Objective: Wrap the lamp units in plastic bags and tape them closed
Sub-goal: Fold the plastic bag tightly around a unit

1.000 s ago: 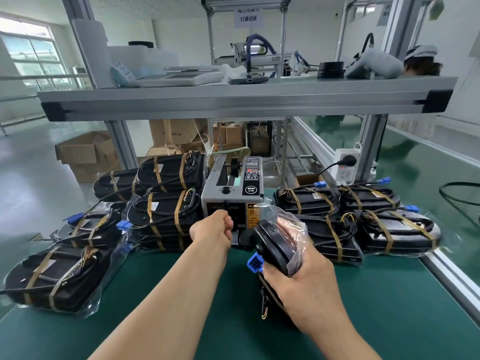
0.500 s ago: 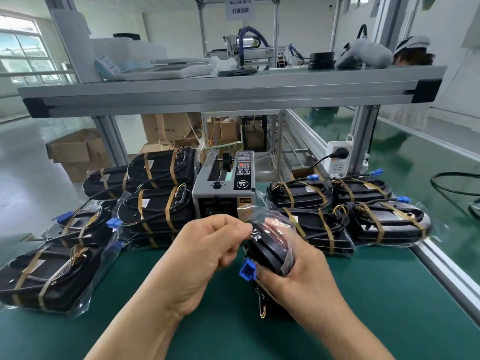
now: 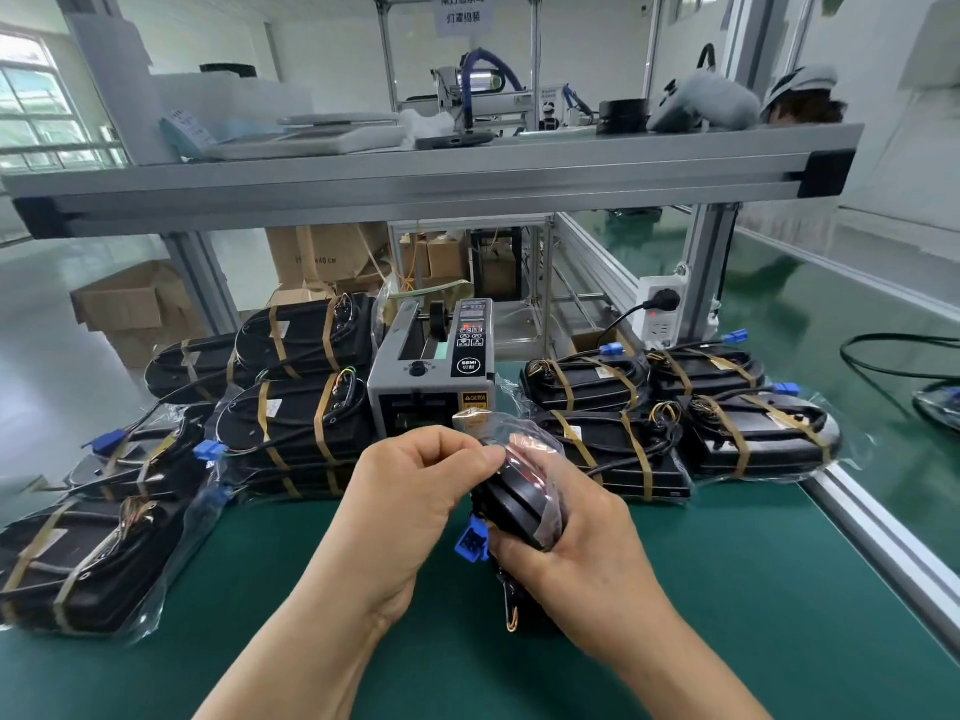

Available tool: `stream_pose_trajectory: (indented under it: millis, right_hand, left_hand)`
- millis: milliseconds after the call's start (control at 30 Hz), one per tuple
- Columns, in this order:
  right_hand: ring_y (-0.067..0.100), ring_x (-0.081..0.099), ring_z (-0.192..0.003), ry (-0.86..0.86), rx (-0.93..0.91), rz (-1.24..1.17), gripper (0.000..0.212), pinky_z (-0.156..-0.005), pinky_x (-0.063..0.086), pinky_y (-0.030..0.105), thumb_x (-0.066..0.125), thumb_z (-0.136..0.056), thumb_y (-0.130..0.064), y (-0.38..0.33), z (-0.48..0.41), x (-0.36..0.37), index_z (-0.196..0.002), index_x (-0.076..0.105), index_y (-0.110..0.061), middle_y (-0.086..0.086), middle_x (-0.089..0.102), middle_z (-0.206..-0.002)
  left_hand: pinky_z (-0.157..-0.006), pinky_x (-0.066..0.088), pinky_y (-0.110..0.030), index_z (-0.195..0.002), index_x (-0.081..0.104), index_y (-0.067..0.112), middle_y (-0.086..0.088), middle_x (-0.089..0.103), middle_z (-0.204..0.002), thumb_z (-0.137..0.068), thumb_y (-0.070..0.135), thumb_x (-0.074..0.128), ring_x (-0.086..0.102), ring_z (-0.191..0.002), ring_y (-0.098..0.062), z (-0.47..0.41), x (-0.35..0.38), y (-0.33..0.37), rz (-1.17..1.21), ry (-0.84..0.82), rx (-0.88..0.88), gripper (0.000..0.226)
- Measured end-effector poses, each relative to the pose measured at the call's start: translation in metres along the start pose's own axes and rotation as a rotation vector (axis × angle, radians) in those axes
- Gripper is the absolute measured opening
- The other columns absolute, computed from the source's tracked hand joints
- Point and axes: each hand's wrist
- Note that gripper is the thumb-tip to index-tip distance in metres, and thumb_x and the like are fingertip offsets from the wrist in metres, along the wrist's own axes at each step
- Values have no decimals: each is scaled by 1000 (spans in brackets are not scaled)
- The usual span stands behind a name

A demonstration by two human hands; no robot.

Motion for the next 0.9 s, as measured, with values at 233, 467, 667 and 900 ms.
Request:
stream_pose_trajectory:
  millis: [233,467,667,900]
  right_hand:
    - [-10,65,-99,-10,-7,-22,73,-80,46,4,76,-69,-24,-1,1,0,-111,48,-76,-33,66,-108]
    - [-7,66,-97,-7,-12,-7,72,-79,46,5,79,-71,-19,0,1,0,-114,52,-70,-28,68,-104]
    - [-7,65,-96,-3,-19,11,74,-79,47,6,78,-71,-25,-3,1,0,-109,44,-79,-31,66,-106]
    - [-8,63,-100,7,-22,19,76,-81,47,6,77,-69,-28,-3,1,1,-106,41,-84,-35,62,-110]
  left_hand:
    - [-50,39,-7,-63,72,19,9,61,-56,-79,17,77,50,-48,4,-3,3,-4,-33,46,27,17]
    - [-46,39,-8,-61,72,18,8,62,-56,-79,13,78,51,-46,4,-2,5,-3,-41,81,26,20]
    - [-47,42,-11,-62,72,16,3,65,-58,-78,12,79,54,-49,0,-1,8,-3,-44,111,34,18]
    - [-56,51,-19,-65,72,17,-5,67,-64,-77,15,80,62,-59,-10,-2,8,-6,-77,119,45,14]
Point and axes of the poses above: each hand's wrist, its own z-axis away from the middle knuckle, its own x-axis out of the palm, y = z × x
